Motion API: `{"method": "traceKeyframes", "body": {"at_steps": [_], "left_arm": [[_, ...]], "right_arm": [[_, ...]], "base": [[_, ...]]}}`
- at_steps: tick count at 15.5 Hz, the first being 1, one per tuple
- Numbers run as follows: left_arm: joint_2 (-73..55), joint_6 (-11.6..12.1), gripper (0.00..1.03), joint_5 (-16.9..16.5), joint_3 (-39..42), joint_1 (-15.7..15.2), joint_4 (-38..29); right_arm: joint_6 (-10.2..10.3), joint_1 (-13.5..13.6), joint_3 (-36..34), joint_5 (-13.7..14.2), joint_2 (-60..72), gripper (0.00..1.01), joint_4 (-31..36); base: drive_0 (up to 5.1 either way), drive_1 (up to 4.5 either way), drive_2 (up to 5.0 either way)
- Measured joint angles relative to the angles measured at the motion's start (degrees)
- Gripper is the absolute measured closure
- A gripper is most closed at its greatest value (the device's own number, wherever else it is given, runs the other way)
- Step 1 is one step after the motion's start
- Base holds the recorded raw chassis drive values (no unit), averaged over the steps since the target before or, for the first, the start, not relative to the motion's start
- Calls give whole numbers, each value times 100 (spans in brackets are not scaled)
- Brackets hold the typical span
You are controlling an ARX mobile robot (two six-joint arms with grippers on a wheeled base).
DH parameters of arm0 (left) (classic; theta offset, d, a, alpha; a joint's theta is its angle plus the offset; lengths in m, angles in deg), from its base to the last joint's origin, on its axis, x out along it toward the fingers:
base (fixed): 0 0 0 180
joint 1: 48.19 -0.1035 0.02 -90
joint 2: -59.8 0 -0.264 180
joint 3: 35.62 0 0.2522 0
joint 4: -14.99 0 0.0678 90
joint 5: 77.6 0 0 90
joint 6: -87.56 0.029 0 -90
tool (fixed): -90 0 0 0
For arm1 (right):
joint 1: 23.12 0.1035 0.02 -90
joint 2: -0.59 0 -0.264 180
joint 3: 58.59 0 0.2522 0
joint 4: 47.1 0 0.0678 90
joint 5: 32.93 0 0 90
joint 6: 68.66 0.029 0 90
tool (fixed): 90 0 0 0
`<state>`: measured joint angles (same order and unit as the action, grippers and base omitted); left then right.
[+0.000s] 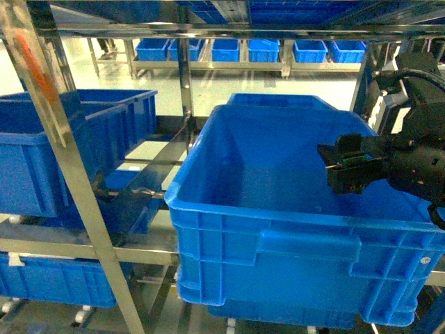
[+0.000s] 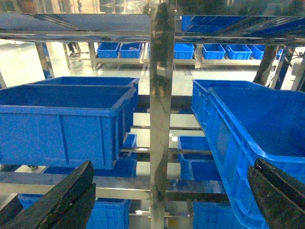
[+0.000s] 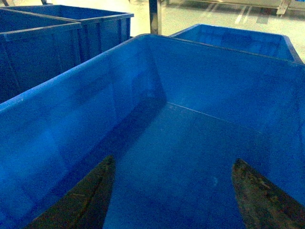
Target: Pick red block from blue box to shelf
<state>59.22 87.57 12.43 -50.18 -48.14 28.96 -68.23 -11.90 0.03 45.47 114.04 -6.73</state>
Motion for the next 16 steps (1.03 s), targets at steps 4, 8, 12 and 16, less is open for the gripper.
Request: {"method": "traceKeyframes", "body": {"at_steps": [4, 8, 12, 16], "left_arm": [[0, 2, 5, 0, 0, 0, 0], [0, 0, 5, 0, 0, 0, 0], [0, 0, 5, 0, 0, 0, 0], [0, 0, 5, 2, 0, -4, 2]], "right_arm": [[-175, -166, -1172, -216, -1373, 3, 214], [101, -1547, -3014, -1104, -4330, 3, -815], [264, -2035, -3943, -968, -5608, 3, -1327], [654, -1349, -4452, 136, -9309, 3, -4120]], "base": [[0, 0, 0], [0, 0, 0], [0, 0, 0], [0, 0, 0]]}}
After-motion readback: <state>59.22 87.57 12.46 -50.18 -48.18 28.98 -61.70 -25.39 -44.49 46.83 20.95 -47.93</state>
